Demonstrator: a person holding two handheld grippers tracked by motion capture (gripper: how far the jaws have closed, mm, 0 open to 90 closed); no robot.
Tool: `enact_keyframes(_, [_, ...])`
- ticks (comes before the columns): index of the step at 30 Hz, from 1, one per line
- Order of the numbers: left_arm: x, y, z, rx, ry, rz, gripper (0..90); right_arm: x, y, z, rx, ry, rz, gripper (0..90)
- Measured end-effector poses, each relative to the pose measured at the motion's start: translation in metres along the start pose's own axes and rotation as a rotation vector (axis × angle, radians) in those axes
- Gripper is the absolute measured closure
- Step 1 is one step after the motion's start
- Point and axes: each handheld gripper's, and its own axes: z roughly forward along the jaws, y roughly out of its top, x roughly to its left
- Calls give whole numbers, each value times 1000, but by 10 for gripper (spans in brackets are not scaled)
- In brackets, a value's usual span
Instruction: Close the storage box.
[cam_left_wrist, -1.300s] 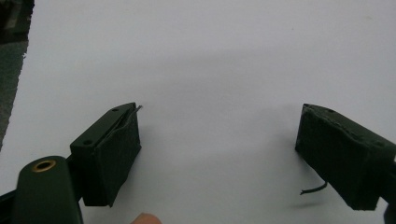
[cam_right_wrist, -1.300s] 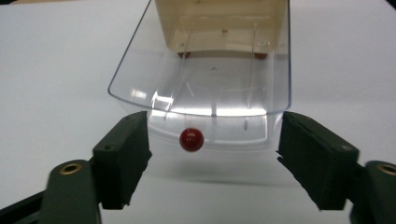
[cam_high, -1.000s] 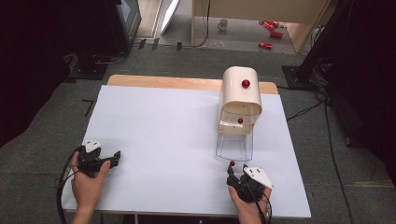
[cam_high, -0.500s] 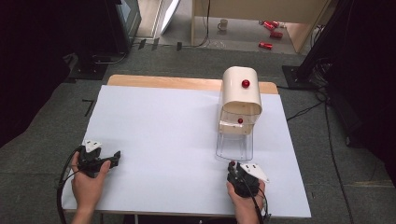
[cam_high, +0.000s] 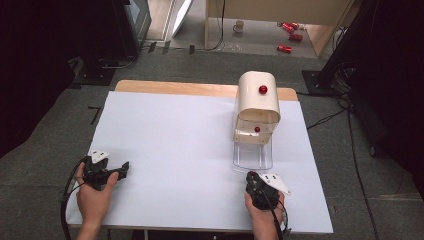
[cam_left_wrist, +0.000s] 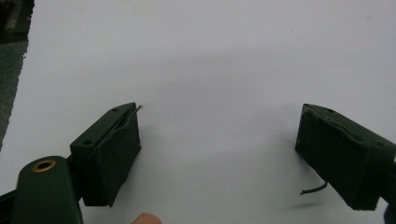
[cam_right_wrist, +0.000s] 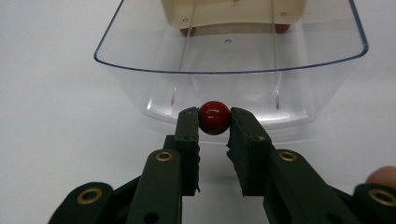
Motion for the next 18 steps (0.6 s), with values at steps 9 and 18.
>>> enact_keyframes(9, [0,0,0,0,0,0,138,-1,14,0,-15,-1,-8,748])
enact_keyframes(18, [0,0,0,0,0,-1,138,-1,29,15,-14,-12,-21,748])
